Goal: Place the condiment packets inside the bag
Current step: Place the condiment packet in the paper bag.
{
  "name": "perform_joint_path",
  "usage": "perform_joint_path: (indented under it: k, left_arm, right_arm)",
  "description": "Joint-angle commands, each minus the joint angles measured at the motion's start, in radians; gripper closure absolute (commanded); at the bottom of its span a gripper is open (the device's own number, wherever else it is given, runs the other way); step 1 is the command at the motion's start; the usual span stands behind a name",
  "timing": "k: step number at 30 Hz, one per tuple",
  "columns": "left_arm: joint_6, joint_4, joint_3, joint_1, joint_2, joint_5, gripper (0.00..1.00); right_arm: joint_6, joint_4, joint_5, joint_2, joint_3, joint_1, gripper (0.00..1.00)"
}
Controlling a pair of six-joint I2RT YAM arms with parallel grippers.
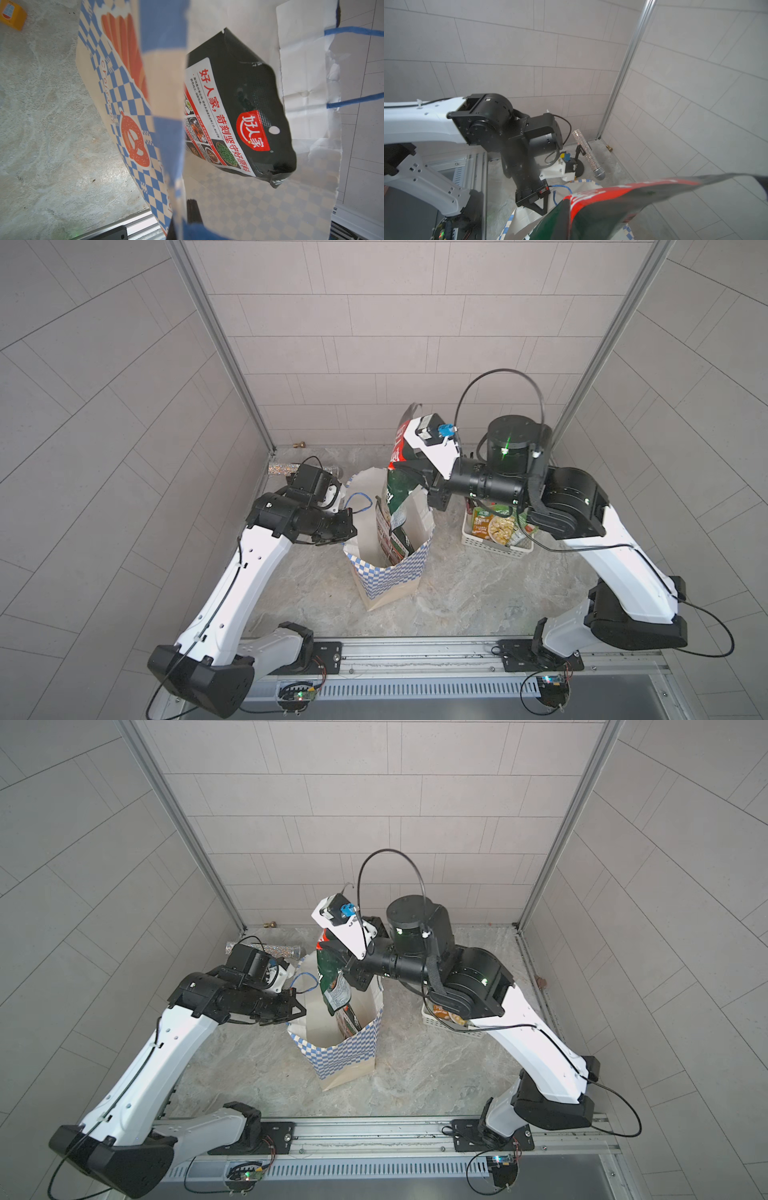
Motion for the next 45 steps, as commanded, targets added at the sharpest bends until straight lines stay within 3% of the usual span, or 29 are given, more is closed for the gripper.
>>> perform_joint_path:
  k: [1, 5, 14, 29, 37, 45]
  left_arm:
    - [0.024, 0.021, -0.01, -0.004, -0.023, 0.013, 1.0]
    - [0.02, 0.021, -0.012, -0.004, -0.03, 0.015, 1.0]
    - [0.02, 0.018, -0.009, -0.003, -0.038, 0.013, 1.0]
    - [0.03, 0.016, -0.007, -0.004, -0.033, 0.017, 1.0]
    - [0.03, 0.018, -0.011, -0.003, -0.024, 0.013, 1.0]
    - [0.031, 0.019, -0.004, -0.003, -0.017, 0.017, 1.0]
  right_arm:
    - [-0.005, 0.091, -0.155, 0.0, -0.023, 0.004, 1.0]
    - [-0.003, 0.086, -0.202, 0.034, -0.027, 0.004, 1.0]
    - [0.012, 0.089, -0.186, 0.074, -0.108, -0.026, 1.0]
    - [0.26, 0.321, -0.077, -0.112, -0.581, -0.1, 0.99]
    - [0.362, 0.38, -0.004, -0.181, -0.735, -0.1, 0.7]
    - [0.39, 0.326, 0.184, -0.342, -0.774, -0.154, 0.51]
